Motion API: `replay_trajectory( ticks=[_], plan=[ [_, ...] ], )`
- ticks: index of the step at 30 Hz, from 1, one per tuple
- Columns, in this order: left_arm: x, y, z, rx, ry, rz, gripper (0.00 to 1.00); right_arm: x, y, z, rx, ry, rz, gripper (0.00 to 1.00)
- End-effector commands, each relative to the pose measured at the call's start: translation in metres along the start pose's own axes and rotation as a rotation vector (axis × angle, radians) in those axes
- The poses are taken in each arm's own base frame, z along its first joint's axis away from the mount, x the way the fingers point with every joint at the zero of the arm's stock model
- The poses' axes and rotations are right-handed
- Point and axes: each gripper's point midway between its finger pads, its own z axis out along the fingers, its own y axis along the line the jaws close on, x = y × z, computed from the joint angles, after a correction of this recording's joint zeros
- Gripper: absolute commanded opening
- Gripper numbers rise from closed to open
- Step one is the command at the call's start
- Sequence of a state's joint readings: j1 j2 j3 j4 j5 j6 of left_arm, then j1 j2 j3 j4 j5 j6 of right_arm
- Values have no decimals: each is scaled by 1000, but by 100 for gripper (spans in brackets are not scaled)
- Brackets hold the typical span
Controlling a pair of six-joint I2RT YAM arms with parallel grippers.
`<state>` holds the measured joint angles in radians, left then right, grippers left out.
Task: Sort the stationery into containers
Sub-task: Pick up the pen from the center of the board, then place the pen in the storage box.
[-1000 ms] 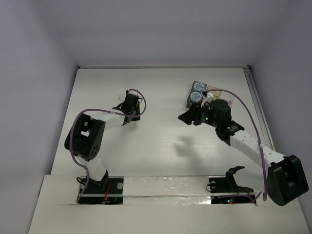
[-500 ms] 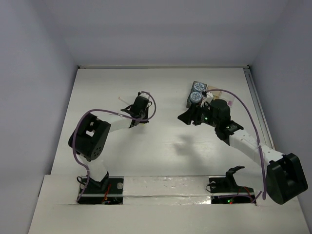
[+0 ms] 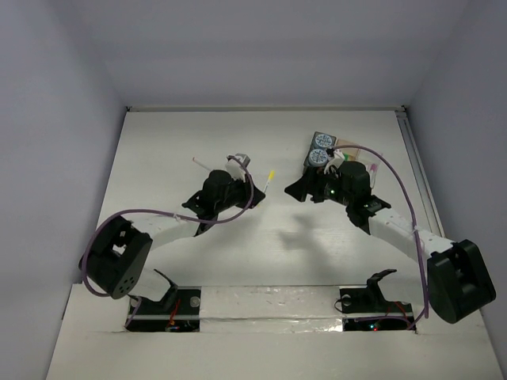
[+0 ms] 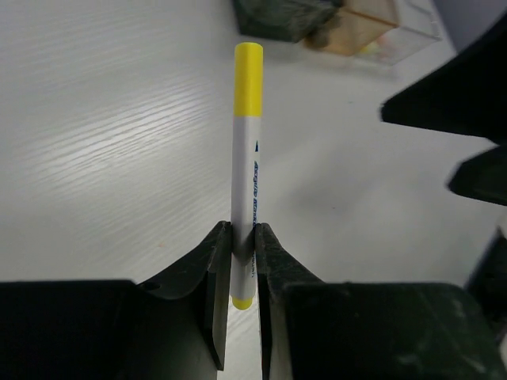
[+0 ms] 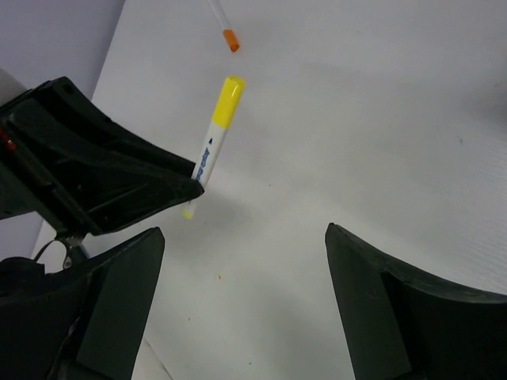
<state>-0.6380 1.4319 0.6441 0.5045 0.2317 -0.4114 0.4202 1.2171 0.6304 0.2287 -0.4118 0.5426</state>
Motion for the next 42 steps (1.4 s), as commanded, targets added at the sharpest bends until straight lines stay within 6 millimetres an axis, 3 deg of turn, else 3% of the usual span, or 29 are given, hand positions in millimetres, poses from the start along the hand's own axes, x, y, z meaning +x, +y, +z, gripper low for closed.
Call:
replay_trajectory(
  ticks=[1,3,14,15,17,18,25,26,28,29,31,32,34,35,38,39,41,42],
  plan=[
    [-16,-47,-11,221,-98,-49,0,-8,13,3,-66,-43,-10,89],
    [-15,-65,-14,295,-108,-66,0,-8,17,4,-92,-40,-10,88],
    [-13,-107,-16,513,-125,-116,0,-2,21,6,-131,-22,8,73],
    [-10,-106,-14,511,-117,-119,0,-3,21,6,-134,-26,7,63],
    [-12,-114,-13,537,-120,-116,0,-4,23,5,-138,-27,9,56],
    [-10,-114,-12,540,-115,-118,0,-3,23,5,-139,-25,11,47],
    [-8,-128,-12,594,-104,-109,0,-6,25,3,-140,-36,21,15],
    [-8,-129,-13,602,-102,-106,2,-7,25,2,-133,-40,22,10],
    [-6,-128,-16,603,-103,-100,15,-12,22,1,-100,-54,16,0],
    [-8,-129,-19,603,-111,-95,31,-14,19,1,-81,-60,14,0],
    [-5,-125,-22,586,-114,-78,45,-18,12,-2,-21,-66,0,0],
    [-4,-121,-22,564,-117,-77,56,-30,8,-2,23,-102,-12,0],
    [-5,-118,-29,545,-134,-50,63,-36,-1,-4,91,-110,-36,0],
    [-2,-113,-29,513,-127,-46,67,-57,-11,-8,151,-162,-41,0],
    [-3,-102,-36,442,-141,-11,70,-91,-35,-20,268,-224,-47,0],
    [-11,-102,-43,430,-167,3,70,-109,-56,-32,328,-264,-27,0],
    [-8,-84,-42,327,-165,7,70,-124,-87,-47,428,-283,1,0],
    [-13,-82,-47,304,-185,9,70,-141,-108,-65,500,-314,27,0]
  ],
)
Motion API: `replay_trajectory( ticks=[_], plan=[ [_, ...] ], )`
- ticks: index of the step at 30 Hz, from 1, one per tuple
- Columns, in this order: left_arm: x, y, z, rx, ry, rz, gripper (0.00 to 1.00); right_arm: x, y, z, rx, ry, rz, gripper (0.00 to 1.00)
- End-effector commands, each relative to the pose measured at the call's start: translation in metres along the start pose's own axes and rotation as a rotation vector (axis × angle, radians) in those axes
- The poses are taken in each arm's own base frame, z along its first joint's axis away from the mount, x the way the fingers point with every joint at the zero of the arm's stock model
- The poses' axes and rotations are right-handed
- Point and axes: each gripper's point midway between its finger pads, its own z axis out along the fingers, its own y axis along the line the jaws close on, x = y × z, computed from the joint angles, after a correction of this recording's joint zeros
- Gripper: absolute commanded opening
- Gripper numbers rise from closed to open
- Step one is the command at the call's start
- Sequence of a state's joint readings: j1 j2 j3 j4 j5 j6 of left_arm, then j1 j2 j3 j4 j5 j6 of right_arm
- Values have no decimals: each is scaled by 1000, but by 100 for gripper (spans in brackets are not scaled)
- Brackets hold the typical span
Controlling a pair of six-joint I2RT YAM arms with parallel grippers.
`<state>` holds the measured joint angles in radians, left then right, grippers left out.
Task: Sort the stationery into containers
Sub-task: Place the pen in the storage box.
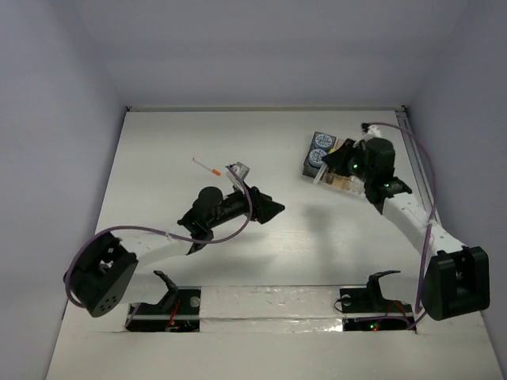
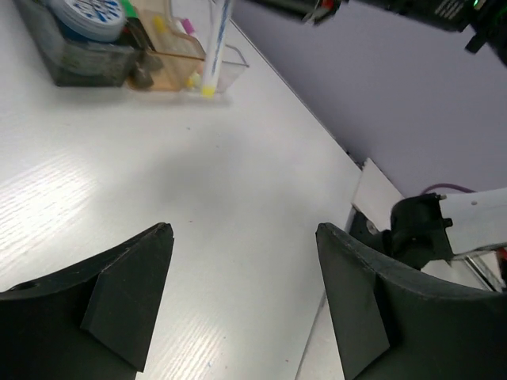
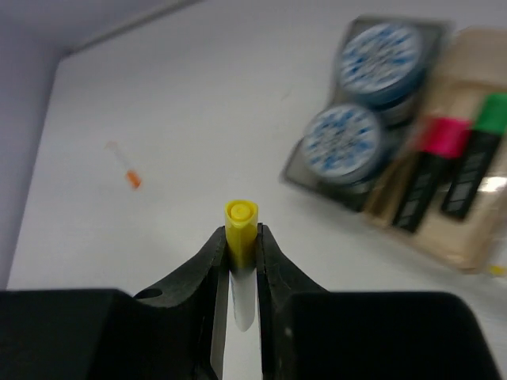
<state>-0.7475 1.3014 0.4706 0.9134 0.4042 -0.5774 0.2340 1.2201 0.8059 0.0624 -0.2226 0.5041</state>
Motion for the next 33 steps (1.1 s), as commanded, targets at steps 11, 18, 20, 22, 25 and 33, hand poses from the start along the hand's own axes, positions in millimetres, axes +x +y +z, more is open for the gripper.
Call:
replay_trajectory(
  ticks=[11,18,20,22,25,33],
  plan=[
    [-17,48,-42,-358,-93,72,71,-122,-174,-26,569,-133,47,0],
    [-29,68,-61,-499,-149,52,74,-106,-210,0,650,-45,45,0],
    [-28,73,-65,-530,-152,44,74,-100,-215,9,639,-25,49,0],
    [-32,79,-69,-553,-167,33,74,-92,-221,18,636,9,58,2],
    [-34,85,-74,-575,-180,20,74,-88,-224,19,639,27,59,4],
    [-37,104,-84,-636,-196,-5,74,-72,-211,19,579,94,86,57]
  ],
)
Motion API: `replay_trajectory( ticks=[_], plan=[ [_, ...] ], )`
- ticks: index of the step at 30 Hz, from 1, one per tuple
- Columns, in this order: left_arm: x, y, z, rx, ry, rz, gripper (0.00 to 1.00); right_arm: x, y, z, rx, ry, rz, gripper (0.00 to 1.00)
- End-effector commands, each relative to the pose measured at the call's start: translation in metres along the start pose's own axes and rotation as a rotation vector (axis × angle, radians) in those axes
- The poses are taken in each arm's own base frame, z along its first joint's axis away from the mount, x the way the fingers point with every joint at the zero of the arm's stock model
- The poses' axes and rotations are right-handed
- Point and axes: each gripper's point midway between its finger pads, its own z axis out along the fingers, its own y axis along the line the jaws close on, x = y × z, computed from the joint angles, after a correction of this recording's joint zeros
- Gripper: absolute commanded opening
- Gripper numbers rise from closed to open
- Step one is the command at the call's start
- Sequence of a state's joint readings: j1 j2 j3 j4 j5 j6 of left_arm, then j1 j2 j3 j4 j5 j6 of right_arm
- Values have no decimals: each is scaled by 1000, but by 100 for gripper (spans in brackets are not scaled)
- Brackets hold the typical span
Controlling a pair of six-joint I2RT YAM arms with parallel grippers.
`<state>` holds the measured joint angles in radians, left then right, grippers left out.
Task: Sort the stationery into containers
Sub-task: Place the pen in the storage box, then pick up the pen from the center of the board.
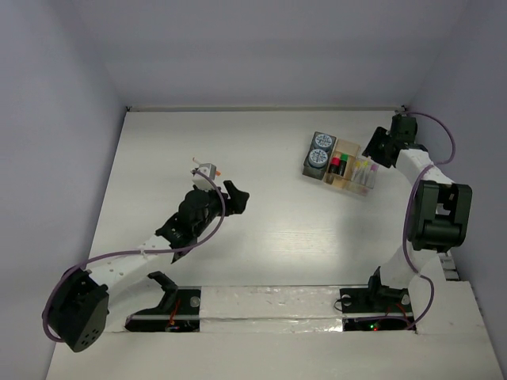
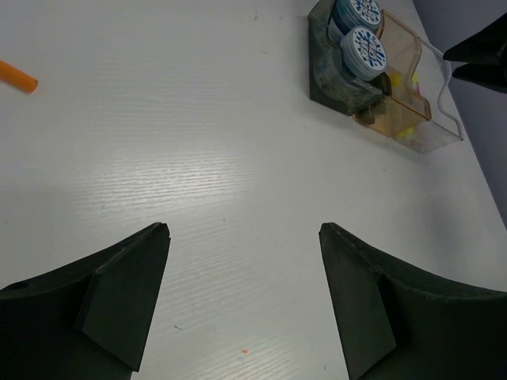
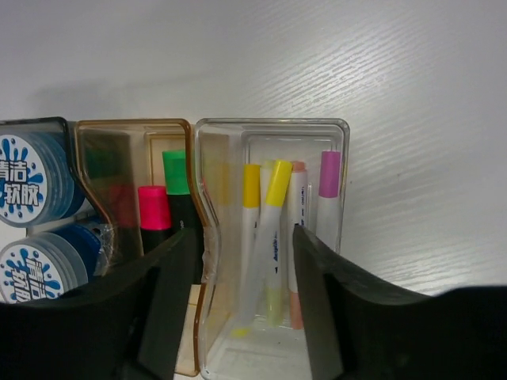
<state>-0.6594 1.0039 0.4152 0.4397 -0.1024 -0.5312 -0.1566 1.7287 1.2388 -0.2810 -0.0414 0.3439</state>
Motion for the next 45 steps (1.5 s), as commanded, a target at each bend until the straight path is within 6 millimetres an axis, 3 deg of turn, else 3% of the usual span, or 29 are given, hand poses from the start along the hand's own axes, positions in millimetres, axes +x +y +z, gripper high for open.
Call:
replay_trajectory(
  ticks=[1,8,9,11,12,13,14,16,17,18,19,20,21,22,23,24,26,27,29,30,34,41,45],
  plan=[
    [-8,7,0,-26,-34,-23,74,-19,15,-16,-53,-36,-17,60],
    [-20,36,4,-143,-77,-68,73,-25,35,-42,-123,-113,-12,63],
    [-22,42,5,-169,-82,-73,73,-33,43,-59,-151,-164,-17,63],
    [-31,50,7,-215,-109,-84,73,-23,64,-71,-207,-202,-45,64],
    [-29,57,9,-248,-101,-96,72,-27,75,-92,-245,-251,-56,64],
    [-32,62,11,-269,-106,-102,72,-18,82,-96,-274,-267,-67,64],
    [-36,63,14,-288,-114,-106,72,-7,101,-105,-331,-270,-93,63],
    [-35,74,23,-351,-105,-117,73,-1,122,-131,-414,-313,-114,63],
    [-49,76,29,-379,-132,-122,73,23,136,-134,-475,-265,-143,63],
    [-38,86,37,-428,-89,-108,72,31,142,-139,-501,-252,-155,63],
    [-40,93,41,-467,-88,-107,72,37,147,-147,-530,-248,-160,63],
    [-58,94,50,-499,-120,-108,71,50,149,-147,-553,-225,-161,63],
    [-44,113,56,-575,-67,-90,70,60,158,-154,-609,-208,-174,63],
    [-45,118,61,-607,-63,-80,69,67,162,-159,-638,-200,-177,63],
    [-62,121,70,-637,-94,-80,68,72,166,-168,-670,-200,-177,63],
    [-45,138,76,-702,-38,-58,66,87,169,-170,-702,-168,-190,63],
    [-58,144,91,-746,-51,-49,65,96,170,-176,-730,-147,-195,63],
    [-43,161,95,-802,-2,-27,64,104,173,-182,-764,-124,-207,63],
    [-47,167,106,-834,7,-24,63,114,177,-189,-807,-96,-215,63],
    [-37,177,112,-857,31,-27,62,114,177,-192,-820,-99,-217,63],
    [-30,178,126,-853,53,-44,62,119,183,-201,-877,-97,-215,63],
    [-41,183,140,-880,48,-30,62,141,198,-207,-944,-37,-236,63],
    [-34,192,139,-909,84,-13,51,139,200,-213,-956,-52,-241,63]
  ],
)
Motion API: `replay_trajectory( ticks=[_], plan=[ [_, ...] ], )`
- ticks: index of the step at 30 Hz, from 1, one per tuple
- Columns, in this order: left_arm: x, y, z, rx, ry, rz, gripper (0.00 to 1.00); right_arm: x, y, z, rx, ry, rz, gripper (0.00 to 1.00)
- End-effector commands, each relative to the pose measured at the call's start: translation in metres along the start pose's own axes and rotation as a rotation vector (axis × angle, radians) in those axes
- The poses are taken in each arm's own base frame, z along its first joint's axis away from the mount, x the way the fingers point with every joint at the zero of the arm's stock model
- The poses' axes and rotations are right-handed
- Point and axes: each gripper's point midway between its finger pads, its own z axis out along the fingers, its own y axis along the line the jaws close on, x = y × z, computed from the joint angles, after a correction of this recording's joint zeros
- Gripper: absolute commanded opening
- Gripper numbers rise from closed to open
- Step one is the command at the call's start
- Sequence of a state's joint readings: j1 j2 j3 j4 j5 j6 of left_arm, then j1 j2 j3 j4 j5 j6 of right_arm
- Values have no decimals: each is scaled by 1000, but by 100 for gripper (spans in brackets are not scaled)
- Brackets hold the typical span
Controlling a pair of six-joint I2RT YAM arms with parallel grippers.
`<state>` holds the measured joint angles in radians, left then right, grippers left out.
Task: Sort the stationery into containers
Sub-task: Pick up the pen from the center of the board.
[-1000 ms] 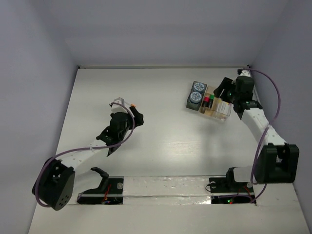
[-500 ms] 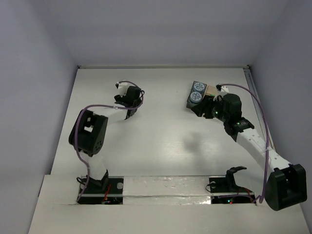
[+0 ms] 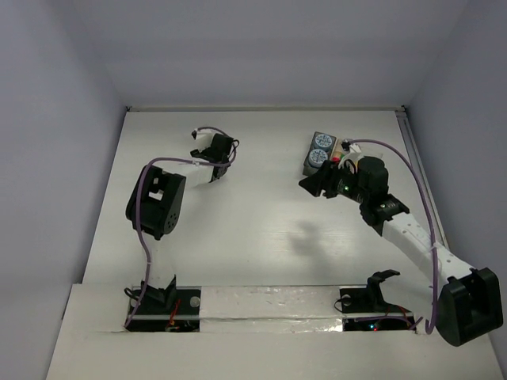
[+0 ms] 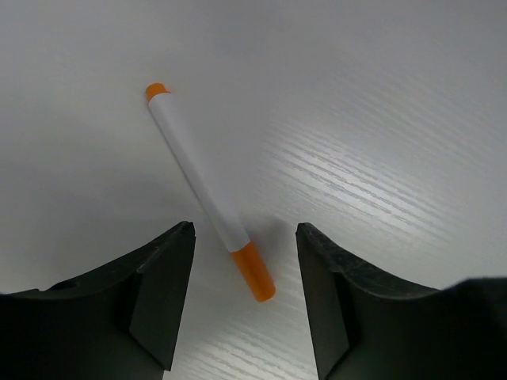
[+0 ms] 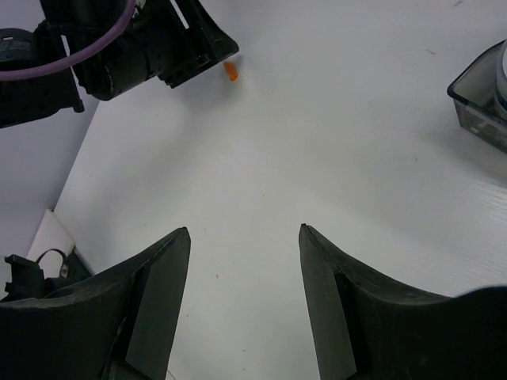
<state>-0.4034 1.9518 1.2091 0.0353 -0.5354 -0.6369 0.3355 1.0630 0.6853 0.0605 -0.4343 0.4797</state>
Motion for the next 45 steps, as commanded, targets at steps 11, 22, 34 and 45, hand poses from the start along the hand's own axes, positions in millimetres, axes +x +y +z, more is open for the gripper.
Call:
replay_trajectory(
  ticks=[11,22,34,45],
  plan=[
    [4,25,13,-81,33,40,36,-19,17,-7,-44,-73,-45,63],
    [4,36,10,-14,57,33,0,-27,12,-11,1,-110,-62,64],
    [4,-37,-111,519,-44,51,0,-8,0,13,-17,-40,5,81],
    [75,-106,-262,1247,40,24,0,7,4,30,-107,-10,95,89]
  ],
)
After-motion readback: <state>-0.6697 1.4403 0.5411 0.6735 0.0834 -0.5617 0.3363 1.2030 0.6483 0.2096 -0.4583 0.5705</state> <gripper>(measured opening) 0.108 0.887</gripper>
